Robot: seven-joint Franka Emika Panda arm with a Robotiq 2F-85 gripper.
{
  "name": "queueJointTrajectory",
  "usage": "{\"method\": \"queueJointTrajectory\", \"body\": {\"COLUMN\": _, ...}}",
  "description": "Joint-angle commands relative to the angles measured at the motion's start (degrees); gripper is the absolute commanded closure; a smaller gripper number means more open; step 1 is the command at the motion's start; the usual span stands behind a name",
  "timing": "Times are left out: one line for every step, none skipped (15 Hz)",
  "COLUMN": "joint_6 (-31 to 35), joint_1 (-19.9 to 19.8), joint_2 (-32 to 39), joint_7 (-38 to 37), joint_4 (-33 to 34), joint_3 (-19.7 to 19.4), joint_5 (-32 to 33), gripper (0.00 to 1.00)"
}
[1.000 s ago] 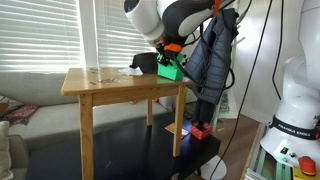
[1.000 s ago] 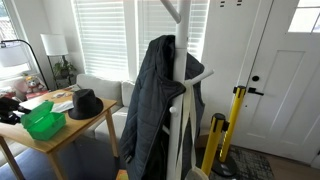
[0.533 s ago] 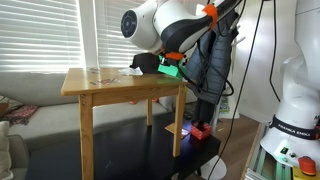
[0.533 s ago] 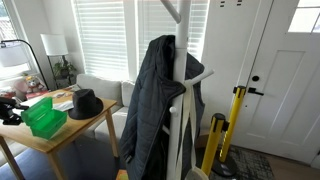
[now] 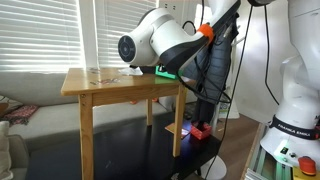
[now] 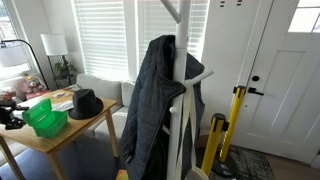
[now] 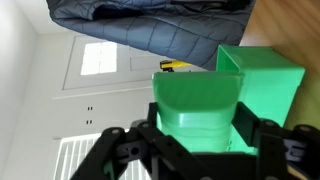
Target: Open the green container
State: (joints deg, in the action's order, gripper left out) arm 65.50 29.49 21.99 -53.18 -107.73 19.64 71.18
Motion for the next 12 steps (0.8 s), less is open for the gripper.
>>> {"method": "queueJointTrajectory", "body": {"joint_6": -2.1, "joint_1": 0.8, "joint_2": 2.6, "joint_7": 2.9, "joint_4": 1.6, "joint_3": 0.4, "joint_5": 3.0, "gripper": 0.51}}
{"method": "queueJointTrajectory", "body": {"joint_6": -2.1, "joint_1": 0.8, "joint_2": 2.8, "joint_7": 3.3, "joint_4": 1.5, "joint_3": 0.4, "joint_5": 3.3, "gripper": 0.51}}
{"method": "queueJointTrajectory", "body": {"joint_6": -2.1, "joint_1": 0.8, "joint_2": 3.1, "joint_7": 3.6, "joint_4": 1.5, "joint_3": 0.4, "joint_5": 3.6, "gripper": 0.51}}
{"method": "queueJointTrajectory", "body": {"joint_6": -1.7, "joint_1": 0.7, "joint_2": 3.2, "joint_7": 4.0, "joint_4": 1.4, "joint_3": 0.5, "joint_5": 3.8, "gripper": 0.51}}
{"method": "queueJointTrajectory", "body": {"joint_6": -1.9, "joint_1": 0.8, "joint_2": 3.3, "joint_7": 4.3, "joint_4": 1.3, "joint_3": 0.5, "joint_5": 4.3, "gripper": 0.51}}
{"method": "queueJointTrajectory", "body": {"joint_6": -1.9, "joint_1": 0.8, "joint_2": 3.3, "joint_7": 4.5, "joint_4": 1.3, "joint_3": 0.5, "joint_5": 4.6, "gripper": 0.51}}
{"method": "queueJointTrajectory", "body": {"joint_6": -2.2, "joint_1": 0.9, "joint_2": 3.5, "joint_7": 4.5, "joint_4": 1.3, "joint_3": 0.4, "joint_5": 5.0, "gripper": 0.51}}
{"method": "queueJointTrajectory", "body": {"joint_6": -2.8, "joint_1": 1.1, "joint_2": 3.7, "joint_7": 4.6, "joint_4": 1.4, "joint_3": 0.3, "joint_5": 5.4, "gripper": 0.51}}
{"method": "queueJointTrajectory", "body": {"joint_6": -3.0, "joint_1": 1.2, "joint_2": 3.9, "joint_7": 4.9, "joint_4": 1.3, "joint_3": 0.3, "joint_5": 5.8, "gripper": 0.51}}
{"method": "queueJointTrajectory", "body": {"joint_6": -3.5, "joint_1": 1.3, "joint_2": 4.2, "joint_7": 5.2, "joint_4": 1.2, "joint_3": 0.2, "joint_5": 6.5, "gripper": 0.51}}
{"method": "queueJointTrajectory", "body": {"joint_6": -4.1, "joint_1": 1.5, "joint_2": 4.6, "joint_7": 5.5, "joint_4": 1.4, "joint_3": 0.2, "joint_5": 6.8, "gripper": 0.51}}
{"method": "queueJointTrajectory", "body": {"joint_6": -4.4, "joint_1": 1.6, "joint_2": 4.9, "joint_7": 5.7, "joint_4": 1.3, "joint_3": 0.2, "joint_5": 7.1, "gripper": 0.51}}
